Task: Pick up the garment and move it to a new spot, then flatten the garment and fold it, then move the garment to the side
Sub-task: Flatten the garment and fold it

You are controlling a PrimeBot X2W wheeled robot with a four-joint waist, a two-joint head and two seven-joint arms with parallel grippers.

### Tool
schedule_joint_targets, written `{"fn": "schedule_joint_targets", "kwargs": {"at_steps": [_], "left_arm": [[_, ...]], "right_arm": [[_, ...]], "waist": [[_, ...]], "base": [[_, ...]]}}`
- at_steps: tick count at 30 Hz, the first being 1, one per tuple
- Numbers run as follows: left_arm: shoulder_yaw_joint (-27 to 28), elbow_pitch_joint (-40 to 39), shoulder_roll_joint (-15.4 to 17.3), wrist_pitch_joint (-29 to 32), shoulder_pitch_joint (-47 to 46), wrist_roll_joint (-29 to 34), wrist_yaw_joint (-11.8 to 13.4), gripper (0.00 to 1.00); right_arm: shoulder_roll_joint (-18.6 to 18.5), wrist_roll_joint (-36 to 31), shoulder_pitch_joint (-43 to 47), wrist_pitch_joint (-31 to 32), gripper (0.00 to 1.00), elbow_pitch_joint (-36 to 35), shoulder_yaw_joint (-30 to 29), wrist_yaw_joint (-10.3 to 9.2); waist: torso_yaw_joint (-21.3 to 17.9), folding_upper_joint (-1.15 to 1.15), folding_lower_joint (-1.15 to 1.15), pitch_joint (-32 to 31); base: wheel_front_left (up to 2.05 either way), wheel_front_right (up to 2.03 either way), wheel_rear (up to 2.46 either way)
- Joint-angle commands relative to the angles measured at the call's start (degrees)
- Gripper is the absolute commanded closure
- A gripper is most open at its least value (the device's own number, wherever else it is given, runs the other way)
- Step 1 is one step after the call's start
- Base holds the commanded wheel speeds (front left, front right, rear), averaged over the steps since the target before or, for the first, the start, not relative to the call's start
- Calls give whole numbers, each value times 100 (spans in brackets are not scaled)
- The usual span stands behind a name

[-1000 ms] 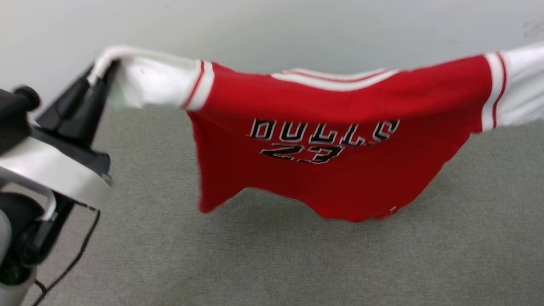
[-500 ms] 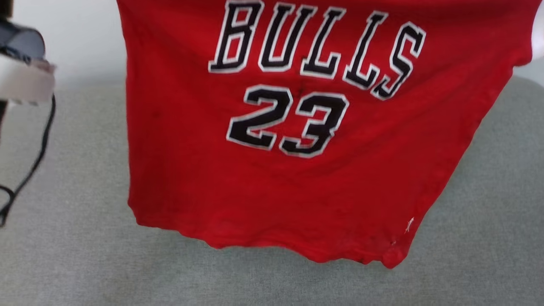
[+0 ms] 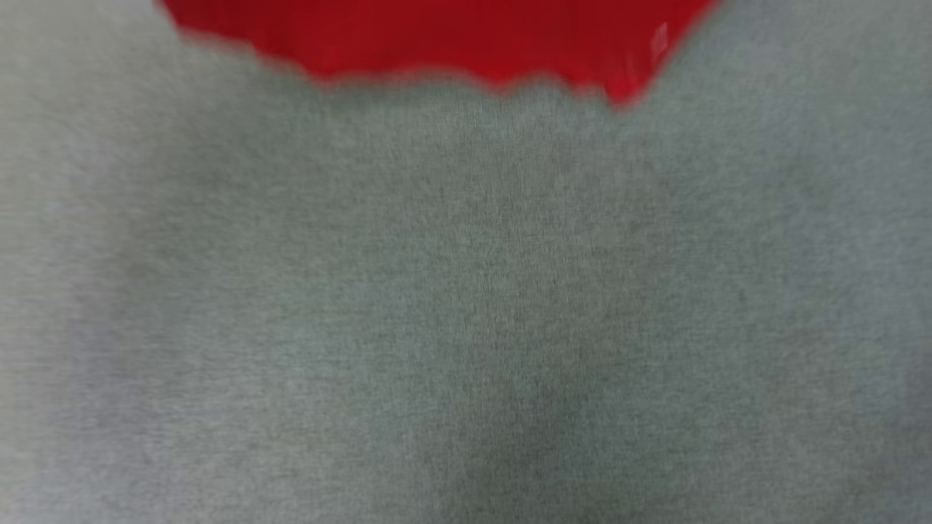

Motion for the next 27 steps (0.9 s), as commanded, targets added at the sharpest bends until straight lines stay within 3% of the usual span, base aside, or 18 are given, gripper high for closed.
{"fn": "schedule_joint_targets", "kwargs": {"at_steps": [1,8,13,21,27], "left_arm": [[-13,127,-70,-62,-232,53,-24,100],[-191,1452,-543,-656,-1569,342,-88,100],[-381,2213,-879,-1090,-1752,400,-137,100],[-934,2970,-1345,-1714,-515,268,-276,100],[-1410,3078,-1497,-2066,1051,93,-321,100]], "right_arm": [[73,-96,-214,-63,100,139,44,-6],[490,-802,-1481,-714,100,1426,13,-7],[854,-1121,-1687,-1119,100,2221,-157,-6],[1245,-1093,-534,-1566,100,2979,31,-6],[1145,-712,936,-1634,100,3003,434,-7]], "waist": [[-104,0,-1,554],[-101,0,-1,1125],[-7,0,-1,1359],[99,0,-1,1217],[158,0,-1,703]], "base": [[0,0,0],[0,0,0],[0,0,0],[0,0,0],[0,0,0]]}}
